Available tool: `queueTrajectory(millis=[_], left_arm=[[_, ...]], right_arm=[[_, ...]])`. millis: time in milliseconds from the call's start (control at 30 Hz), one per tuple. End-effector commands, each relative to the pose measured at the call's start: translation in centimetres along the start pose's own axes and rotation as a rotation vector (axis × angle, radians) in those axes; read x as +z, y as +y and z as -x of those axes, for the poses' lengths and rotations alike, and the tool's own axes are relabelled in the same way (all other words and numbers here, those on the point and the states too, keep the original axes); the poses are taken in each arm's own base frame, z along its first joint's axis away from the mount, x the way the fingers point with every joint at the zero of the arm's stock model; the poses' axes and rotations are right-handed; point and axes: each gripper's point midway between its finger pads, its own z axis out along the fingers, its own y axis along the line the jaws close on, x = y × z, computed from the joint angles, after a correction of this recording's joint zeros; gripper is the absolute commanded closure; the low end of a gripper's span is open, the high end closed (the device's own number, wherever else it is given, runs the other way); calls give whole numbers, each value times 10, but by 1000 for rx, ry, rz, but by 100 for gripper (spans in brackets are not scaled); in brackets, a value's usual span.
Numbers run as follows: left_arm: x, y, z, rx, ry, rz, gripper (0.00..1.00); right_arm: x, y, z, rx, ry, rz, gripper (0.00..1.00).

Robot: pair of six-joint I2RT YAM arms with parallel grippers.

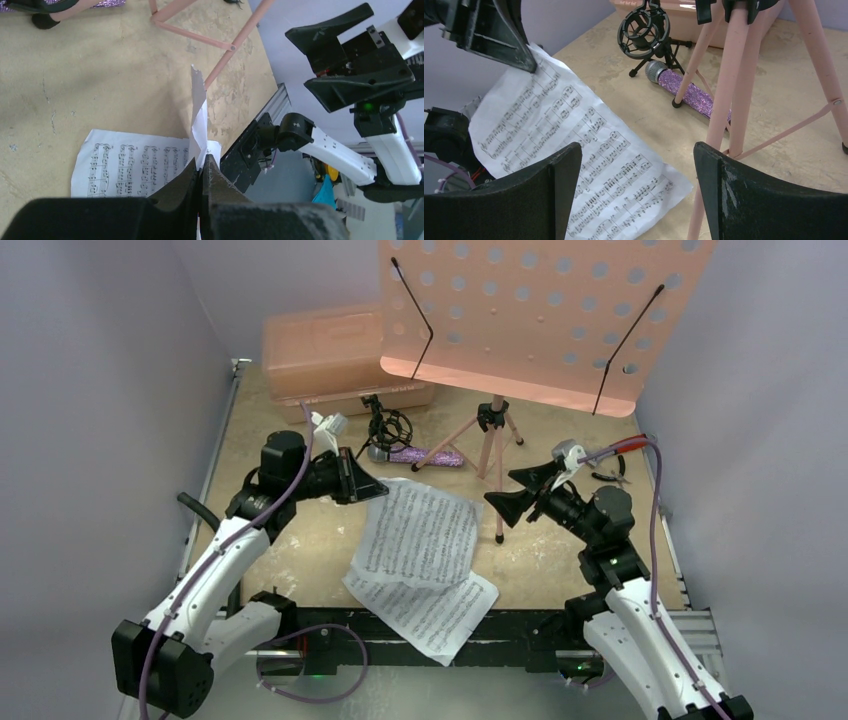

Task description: Set up the instrument practice props

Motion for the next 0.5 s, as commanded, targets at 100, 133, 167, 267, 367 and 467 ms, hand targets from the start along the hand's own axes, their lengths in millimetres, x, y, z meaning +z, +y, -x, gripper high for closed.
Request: queueTrajectory(millis=[100, 133, 167, 267, 367, 467], left_arm=[[-22, -36, 17, 246, 87, -20, 100], [-25, -39, 25, 284, 78, -9, 100], [-27, -44, 33, 323, 60, -5, 100], [-35, -59, 51, 460, 1, -25, 100], [-41, -70, 61, 597, -44, -54, 100], [-45, -78, 57, 692, -50, -107, 100]], right_arm=[[0, 25, 40, -127, -98, 112, 16], [-1, 27, 43, -146, -105, 122, 16], [-1, 29, 44, -161, -108, 129, 16], [-3, 32, 44, -198, -99, 152, 15], [-5, 41, 42, -240, -88, 207, 15], [-9, 52, 47, -280, -97, 255, 15]])
